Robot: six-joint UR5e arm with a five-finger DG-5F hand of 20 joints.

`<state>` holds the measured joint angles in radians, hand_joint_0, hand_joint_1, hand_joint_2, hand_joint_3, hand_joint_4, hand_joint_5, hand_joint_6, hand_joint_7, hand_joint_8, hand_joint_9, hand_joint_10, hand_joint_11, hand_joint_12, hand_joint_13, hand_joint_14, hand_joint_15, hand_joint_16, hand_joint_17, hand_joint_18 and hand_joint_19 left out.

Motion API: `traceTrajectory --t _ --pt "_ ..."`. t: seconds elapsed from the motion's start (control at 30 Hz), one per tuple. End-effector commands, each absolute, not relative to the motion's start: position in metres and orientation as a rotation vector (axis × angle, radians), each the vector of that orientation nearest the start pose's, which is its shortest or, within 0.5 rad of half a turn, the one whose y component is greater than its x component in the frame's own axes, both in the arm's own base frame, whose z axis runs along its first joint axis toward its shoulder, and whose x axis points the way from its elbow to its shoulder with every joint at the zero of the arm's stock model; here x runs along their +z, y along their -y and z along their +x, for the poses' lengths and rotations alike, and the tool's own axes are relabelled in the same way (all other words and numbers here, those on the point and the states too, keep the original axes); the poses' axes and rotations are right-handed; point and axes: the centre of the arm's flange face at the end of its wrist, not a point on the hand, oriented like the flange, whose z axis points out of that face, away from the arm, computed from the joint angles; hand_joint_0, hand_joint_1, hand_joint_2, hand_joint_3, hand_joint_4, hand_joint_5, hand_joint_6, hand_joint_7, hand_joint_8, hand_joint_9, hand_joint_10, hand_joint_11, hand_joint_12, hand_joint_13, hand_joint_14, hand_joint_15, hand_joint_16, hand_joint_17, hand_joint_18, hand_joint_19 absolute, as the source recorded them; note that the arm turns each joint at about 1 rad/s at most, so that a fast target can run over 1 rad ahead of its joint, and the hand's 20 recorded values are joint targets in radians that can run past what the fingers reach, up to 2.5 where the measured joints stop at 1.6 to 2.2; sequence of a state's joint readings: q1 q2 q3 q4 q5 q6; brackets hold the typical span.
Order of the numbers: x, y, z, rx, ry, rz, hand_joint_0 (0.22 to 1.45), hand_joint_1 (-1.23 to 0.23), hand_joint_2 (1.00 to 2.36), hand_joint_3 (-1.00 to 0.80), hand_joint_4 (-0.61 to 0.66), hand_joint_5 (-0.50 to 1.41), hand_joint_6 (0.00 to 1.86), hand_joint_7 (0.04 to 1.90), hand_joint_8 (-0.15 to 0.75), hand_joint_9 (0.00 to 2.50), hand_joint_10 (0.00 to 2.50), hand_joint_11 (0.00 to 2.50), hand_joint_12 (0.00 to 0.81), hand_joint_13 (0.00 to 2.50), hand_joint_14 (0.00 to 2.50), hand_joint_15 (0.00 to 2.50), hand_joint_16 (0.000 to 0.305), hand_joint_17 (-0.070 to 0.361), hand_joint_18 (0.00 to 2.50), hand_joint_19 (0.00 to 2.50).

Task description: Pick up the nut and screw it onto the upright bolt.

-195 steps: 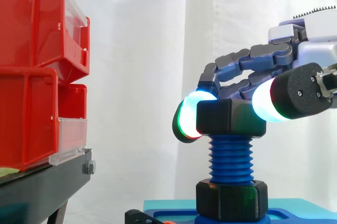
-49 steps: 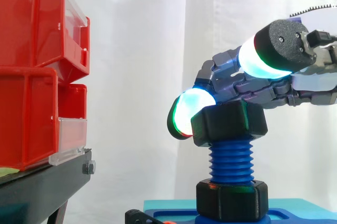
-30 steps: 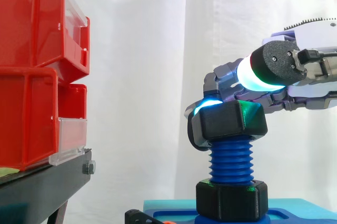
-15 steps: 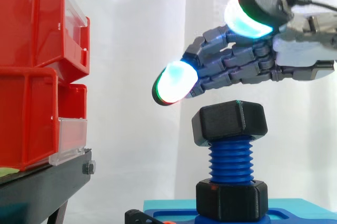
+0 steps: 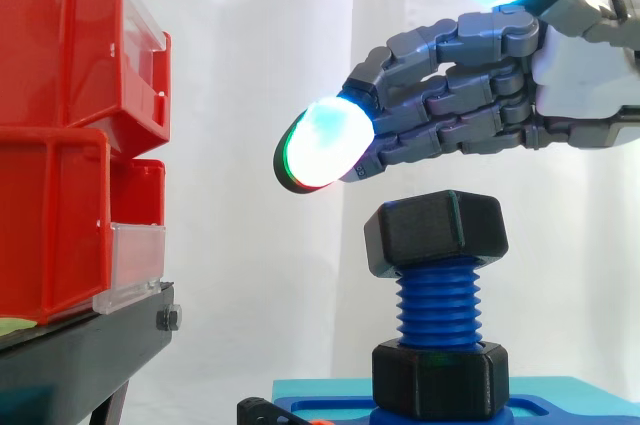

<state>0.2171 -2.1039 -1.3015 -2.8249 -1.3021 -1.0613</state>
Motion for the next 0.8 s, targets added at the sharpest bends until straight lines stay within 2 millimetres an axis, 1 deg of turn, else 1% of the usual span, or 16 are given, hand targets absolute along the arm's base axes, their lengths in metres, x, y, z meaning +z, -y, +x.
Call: traceTrajectory --t 0.0,0.03,0.17,0.27,0.47,0.77 --pt "0.329 0.003 0.713 0.380 -1.477 0.430 0.43 -0.03 1.00 -0.50 0.07 -0.22 0.50 0.61 0.187 0.04 0.00 0.00 0.319 0.00 0.00 0.00 0.044 0.100 0.00 0.00" --pt "0.329 0.003 0.712 0.380 -1.479 0.429 0.43 -0.03 1.00 -0.50 0.08 -0.22 0.50 0.63 0.187 0.04 0.00 0.00 0.318 0.00 0.00 0.00 0.044 0.099 0.00 0.00" --pt "0.307 0.006 0.704 0.376 -1.506 0.430 0.44 -0.04 1.00 -0.50 0.09 -0.22 0.50 0.65 0.195 0.04 0.00 0.00 0.317 0.00 0.00 0.00 0.044 0.098 0.00 0.00" --pt "0.310 0.005 0.707 0.386 -1.479 0.430 0.44 -0.05 1.00 -0.50 0.09 -0.22 0.50 0.67 0.197 0.04 0.00 0.00 0.318 0.00 0.00 0.00 0.044 0.098 0.00 0.00" --pt "0.309 0.011 0.706 0.388 -1.484 0.424 0.44 -0.08 1.00 -0.50 0.11 -0.21 0.50 0.72 0.202 0.05 0.00 0.00 0.317 0.00 0.00 0.00 0.043 0.097 0.00 0.00" --pt "0.309 0.014 0.706 0.385 -1.486 0.426 0.44 -0.14 1.00 -0.50 0.14 -0.20 0.50 0.82 0.221 0.08 0.00 0.00 0.312 0.03 0.00 0.00 0.040 0.089 0.00 0.00"
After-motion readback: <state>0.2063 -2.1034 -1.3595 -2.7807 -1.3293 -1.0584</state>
